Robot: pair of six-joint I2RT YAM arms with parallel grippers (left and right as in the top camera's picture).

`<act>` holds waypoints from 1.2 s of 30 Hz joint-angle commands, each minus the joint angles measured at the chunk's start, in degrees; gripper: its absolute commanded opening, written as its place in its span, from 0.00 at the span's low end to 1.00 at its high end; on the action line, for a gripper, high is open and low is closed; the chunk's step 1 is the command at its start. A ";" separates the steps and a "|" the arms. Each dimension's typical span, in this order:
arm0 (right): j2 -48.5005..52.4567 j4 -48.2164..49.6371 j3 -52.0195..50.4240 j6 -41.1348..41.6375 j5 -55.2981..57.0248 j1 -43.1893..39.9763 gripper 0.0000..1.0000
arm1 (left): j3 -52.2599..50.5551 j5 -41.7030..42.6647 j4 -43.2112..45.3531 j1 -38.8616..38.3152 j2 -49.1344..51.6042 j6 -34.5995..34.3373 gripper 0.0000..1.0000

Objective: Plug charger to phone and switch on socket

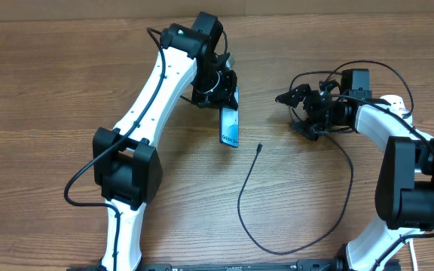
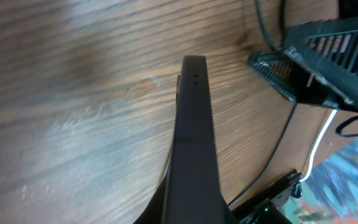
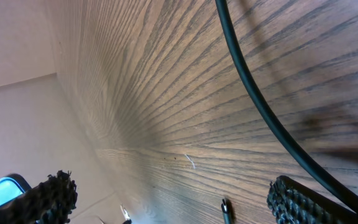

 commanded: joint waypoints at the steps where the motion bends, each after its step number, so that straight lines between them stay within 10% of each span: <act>1: 0.17 0.33 0.24 -0.48 0.24 -0.22 1.00 | 0.46 8.39 1.75 0.42 -0.68 5.35 0.04; 14: 0.17 2.80 0.24 -0.74 -0.09 -0.22 1.00 | 0.46 34.38 -4.52 7.61 -0.68 20.24 0.04; 20: 0.20 -3.02 0.24 -3.56 7.45 -0.22 0.18 | 0.46 34.80 -8.15 9.42 -0.68 26.01 0.04; 22: 0.20 -6.19 0.24 -3.50 12.85 -0.15 0.05 | 0.46 34.29 -8.48 9.40 -0.68 26.84 0.04; 36: -8.07 -27.04 8.09 -11.06 29.81 2.27 0.04 | 0.46 30.34 -8.07 9.40 2.05 26.80 0.04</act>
